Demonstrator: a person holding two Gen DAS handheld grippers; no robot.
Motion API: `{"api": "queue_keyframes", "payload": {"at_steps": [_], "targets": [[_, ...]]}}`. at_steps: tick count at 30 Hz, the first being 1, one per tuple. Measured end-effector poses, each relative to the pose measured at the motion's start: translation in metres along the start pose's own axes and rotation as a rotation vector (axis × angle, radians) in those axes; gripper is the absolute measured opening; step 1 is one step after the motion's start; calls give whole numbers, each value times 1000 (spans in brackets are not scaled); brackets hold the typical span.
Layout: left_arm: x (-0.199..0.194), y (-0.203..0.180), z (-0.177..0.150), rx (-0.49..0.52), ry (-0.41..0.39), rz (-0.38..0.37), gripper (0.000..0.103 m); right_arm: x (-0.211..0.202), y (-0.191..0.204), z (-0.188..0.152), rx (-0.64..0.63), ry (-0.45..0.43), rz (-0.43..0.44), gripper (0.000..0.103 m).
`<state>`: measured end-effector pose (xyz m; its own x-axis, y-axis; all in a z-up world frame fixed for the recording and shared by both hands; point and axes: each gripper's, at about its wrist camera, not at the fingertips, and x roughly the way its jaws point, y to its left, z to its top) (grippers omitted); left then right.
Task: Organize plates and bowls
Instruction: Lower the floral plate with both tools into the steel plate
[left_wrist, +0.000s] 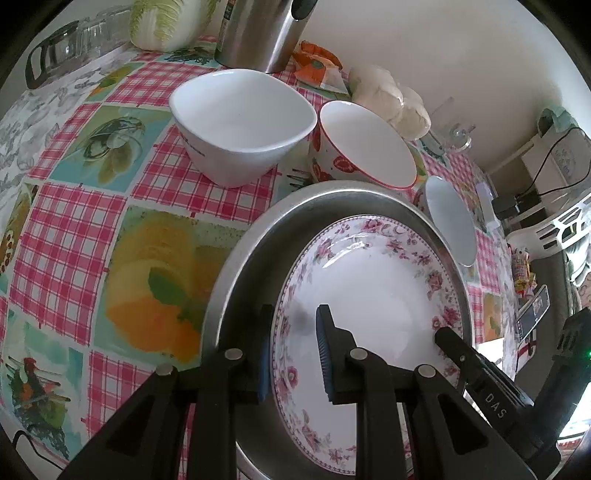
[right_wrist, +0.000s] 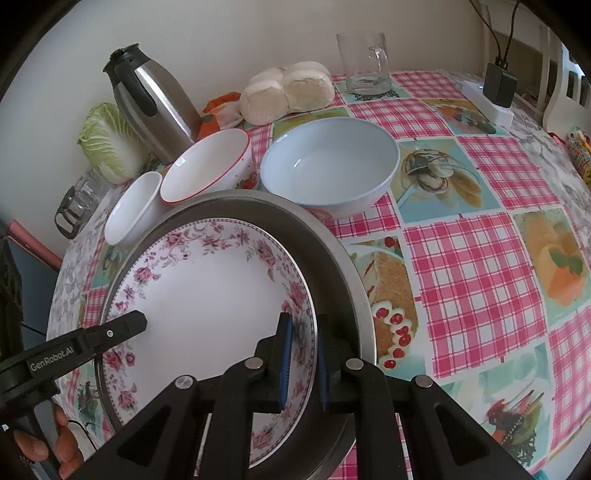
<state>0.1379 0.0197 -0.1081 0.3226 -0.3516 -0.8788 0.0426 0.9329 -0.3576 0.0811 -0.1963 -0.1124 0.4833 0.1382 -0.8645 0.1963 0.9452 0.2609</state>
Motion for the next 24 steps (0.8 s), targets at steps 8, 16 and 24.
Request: {"api": "queue_keyframes", "payload": {"at_steps": [8,16,24], "targets": [[3,-4,1,8,0,8,21,3,-2,0,10,17,9,16],[6,-6,0,29,10,17,23,0,-7,4,31,8,8,15],[7,-6,0,30,12,21,23,-1,-6,4,23,4,3,15]]}}
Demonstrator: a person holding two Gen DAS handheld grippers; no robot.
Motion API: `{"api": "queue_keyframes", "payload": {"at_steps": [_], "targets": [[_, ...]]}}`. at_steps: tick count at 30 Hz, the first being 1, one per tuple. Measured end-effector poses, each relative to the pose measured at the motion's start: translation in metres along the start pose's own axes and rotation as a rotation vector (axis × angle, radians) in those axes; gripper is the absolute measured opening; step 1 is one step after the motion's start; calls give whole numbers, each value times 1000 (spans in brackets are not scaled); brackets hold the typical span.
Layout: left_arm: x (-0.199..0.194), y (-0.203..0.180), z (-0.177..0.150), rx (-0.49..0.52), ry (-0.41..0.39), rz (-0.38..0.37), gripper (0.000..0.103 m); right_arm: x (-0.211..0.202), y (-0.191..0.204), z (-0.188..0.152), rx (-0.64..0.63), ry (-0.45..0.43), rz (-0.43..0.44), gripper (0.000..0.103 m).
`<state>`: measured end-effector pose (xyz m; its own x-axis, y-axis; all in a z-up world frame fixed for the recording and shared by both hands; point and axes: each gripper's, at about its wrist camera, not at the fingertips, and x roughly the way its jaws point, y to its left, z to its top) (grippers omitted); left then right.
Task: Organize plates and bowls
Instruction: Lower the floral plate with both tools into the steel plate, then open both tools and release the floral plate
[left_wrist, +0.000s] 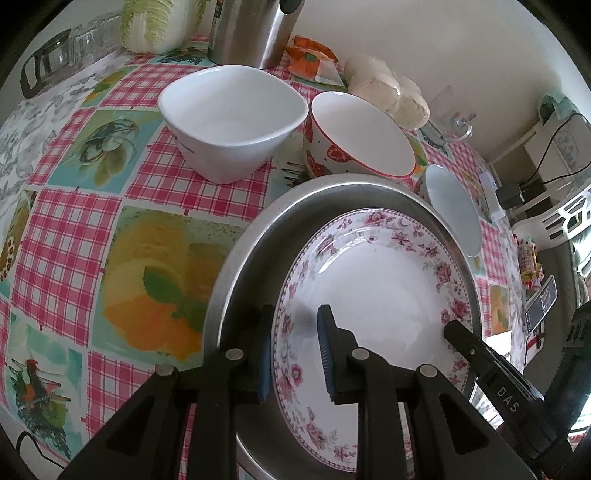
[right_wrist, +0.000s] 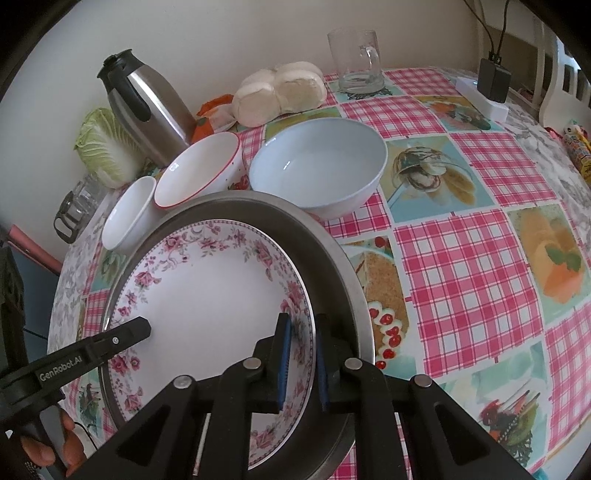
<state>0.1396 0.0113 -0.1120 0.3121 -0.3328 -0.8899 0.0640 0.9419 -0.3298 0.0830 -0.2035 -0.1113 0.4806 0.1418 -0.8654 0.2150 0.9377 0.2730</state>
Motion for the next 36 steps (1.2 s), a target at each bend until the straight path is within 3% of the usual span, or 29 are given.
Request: {"api": "queue_keyframes", "payload": {"at_steps": [12,26,29,30,33,36], "targets": [[-3,2,2,-15,-8,16,23,0,-4,1,20,12,24,15],[-11,-1,4,-1,-46,53,23,-29,-7,5,32,-111,32,18],[-20,-4,4,12,-88,63,31,-35,-3,7,14,-149,29,17],[-22,-5,5,19,-99,59,37,-36,-1,8,5,-156,29,19],[-26,-12,5,50,-126,70,47,-38,6,8,-28,-170,24,50],[-31,-16,6,65,-155,79,55,-38,12,7,-68,-175,12,54]]}}
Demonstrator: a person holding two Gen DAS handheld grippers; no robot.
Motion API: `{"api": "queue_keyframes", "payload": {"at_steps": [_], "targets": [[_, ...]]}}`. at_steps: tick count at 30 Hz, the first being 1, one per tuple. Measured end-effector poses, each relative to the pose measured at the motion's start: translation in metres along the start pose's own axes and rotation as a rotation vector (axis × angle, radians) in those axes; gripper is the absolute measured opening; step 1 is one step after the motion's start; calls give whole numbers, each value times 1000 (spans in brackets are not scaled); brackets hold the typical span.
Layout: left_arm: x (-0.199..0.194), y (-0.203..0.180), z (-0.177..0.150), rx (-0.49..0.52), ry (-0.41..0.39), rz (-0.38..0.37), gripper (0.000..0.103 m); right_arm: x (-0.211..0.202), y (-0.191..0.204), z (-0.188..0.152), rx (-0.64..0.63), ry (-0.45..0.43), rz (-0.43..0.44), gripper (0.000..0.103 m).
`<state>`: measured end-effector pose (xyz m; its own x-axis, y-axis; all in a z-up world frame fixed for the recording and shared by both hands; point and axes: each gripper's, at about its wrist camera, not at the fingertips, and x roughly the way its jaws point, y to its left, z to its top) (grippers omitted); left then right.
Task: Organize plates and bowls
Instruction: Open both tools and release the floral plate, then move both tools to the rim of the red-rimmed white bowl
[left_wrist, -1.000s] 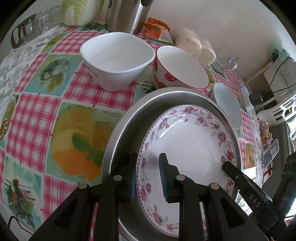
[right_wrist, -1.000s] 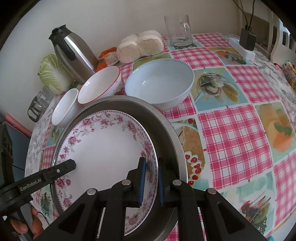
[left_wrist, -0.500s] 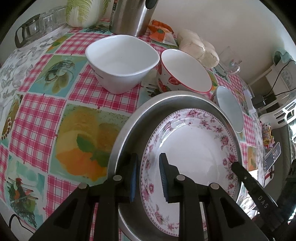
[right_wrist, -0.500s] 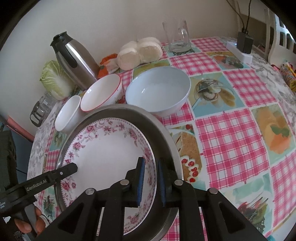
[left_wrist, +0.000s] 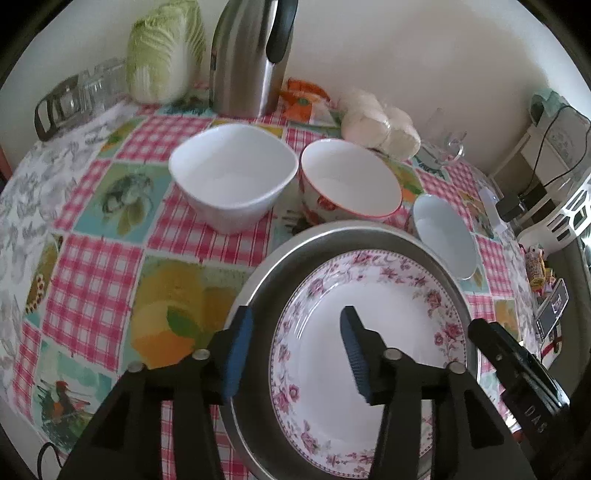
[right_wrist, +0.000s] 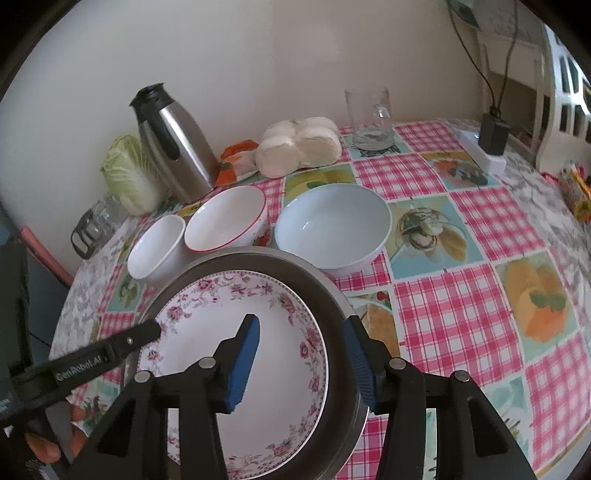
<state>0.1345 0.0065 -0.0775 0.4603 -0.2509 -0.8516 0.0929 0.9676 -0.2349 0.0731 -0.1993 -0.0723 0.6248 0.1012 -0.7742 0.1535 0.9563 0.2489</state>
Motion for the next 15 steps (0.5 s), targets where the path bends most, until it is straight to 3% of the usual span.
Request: {"api": "queue_keyframes", "payload": {"at_steps": [1,4,7,9,11,15], "targets": [[-1,0,1,0,-6,3,57,0,1,0,-6,0,-3,60],[-3,0,2,4,-24,25,65,1,2,-1,-19,-1,-12,66],[-2,-1,2,18,-24,55,78,2,1,-1,-23,-1,-18,77],[-1,-3,1,34,-25,74,80,3,1,-1,-28,0,-26,84],[-1,-4,1,47,-35,91,81,3,0,-2,-26,0,-27,85],[-3,-6,0,65,-60,112,91,5,-2,-2,-23,5,-34,95]]}}
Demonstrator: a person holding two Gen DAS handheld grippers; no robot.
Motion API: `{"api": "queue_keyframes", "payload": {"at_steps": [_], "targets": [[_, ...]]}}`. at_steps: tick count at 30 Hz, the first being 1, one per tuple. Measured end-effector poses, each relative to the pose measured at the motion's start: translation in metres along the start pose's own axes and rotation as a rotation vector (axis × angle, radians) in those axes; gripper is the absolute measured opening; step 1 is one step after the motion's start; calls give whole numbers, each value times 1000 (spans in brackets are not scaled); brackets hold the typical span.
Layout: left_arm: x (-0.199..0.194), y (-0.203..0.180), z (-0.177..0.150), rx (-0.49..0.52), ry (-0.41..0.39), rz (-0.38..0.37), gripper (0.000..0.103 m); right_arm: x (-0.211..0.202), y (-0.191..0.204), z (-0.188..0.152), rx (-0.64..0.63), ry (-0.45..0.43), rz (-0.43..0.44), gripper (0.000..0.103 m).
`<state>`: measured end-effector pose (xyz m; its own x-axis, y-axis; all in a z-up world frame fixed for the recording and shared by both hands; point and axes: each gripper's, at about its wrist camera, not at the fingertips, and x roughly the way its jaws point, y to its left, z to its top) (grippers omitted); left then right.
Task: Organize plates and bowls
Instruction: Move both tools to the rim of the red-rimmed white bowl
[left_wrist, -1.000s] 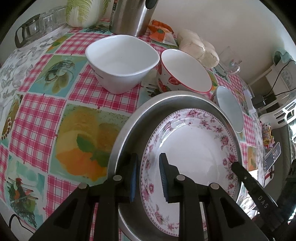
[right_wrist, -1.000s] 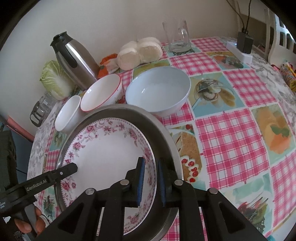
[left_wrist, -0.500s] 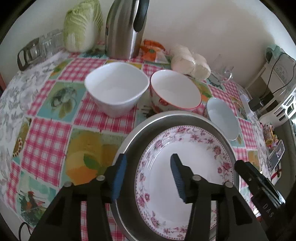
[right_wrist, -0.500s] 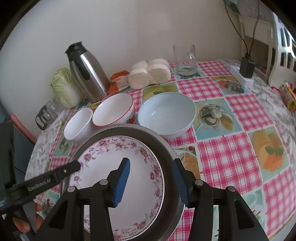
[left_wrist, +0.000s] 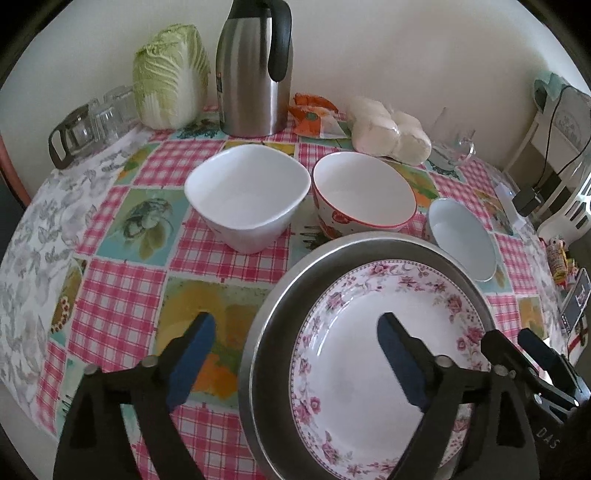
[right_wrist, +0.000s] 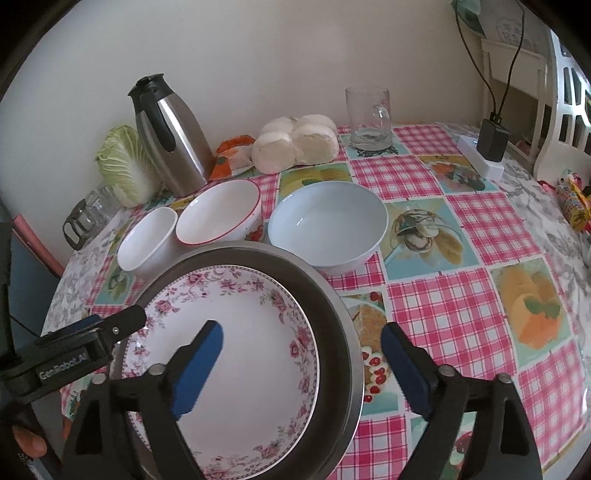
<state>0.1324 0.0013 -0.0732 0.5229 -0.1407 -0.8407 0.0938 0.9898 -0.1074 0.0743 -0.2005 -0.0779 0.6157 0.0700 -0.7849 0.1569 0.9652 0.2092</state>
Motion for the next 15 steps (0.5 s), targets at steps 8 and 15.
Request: {"api": "queue_keyframes", "payload": {"at_steps": [8,15], "targets": [[-6,7,3,-11,-73,72,102,-1,-2,0,4,-5,1,103],[-12,16,9,-74,-137,35,102,-8,-6,5,26,-51,-16,103]]}}
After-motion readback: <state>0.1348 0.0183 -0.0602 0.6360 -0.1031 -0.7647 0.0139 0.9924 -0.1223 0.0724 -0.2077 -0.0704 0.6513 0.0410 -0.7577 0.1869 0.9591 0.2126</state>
